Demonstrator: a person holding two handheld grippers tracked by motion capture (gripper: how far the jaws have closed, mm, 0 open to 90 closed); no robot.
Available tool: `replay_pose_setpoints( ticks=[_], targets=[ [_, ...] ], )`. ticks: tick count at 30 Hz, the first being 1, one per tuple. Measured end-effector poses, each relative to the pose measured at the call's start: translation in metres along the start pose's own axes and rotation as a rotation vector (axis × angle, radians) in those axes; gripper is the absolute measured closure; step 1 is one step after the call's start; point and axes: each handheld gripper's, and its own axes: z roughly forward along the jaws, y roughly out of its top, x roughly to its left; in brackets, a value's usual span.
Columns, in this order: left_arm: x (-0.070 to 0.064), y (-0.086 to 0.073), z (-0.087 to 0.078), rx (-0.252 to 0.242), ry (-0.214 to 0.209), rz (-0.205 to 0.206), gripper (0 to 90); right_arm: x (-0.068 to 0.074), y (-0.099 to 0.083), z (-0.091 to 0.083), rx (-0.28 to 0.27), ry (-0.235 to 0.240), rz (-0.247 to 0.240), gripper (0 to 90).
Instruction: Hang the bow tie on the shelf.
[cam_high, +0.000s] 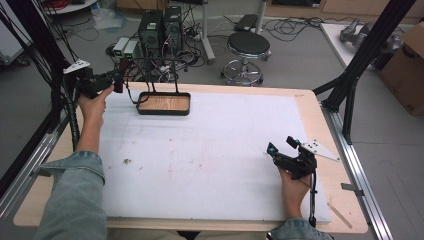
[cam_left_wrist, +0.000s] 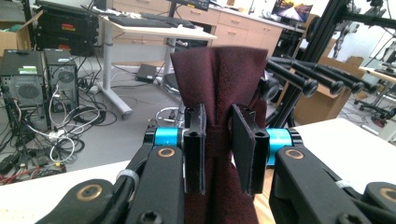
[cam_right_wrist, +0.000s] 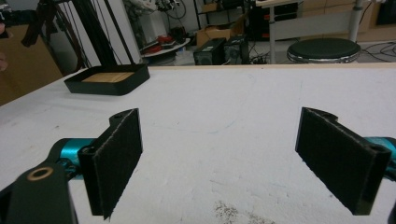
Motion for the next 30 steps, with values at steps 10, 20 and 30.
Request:
replay_pose_setpoints(
  ticks=[10, 20, 30],
  targets=[
    [-0.001, -0.004, 0.001, 0.017, -0.001, 0.006, 72.3, 0.000, 0.000, 0.000, 0.001, 0.000, -0.001, 13.9],
    [-0.009, 0.003, -0.014, 0.007, -0.008, 0.101, 64.0, 0.000, 0.000, -0.001, -0.002, 0.000, 0.000, 13.9],
    [-0.024, 0.017, -0.040, -0.049, -0.040, 0.164, 53.2, 0.000, 0.001, 0.000, -0.017, 0.008, 0.000, 13.5]
  ],
)
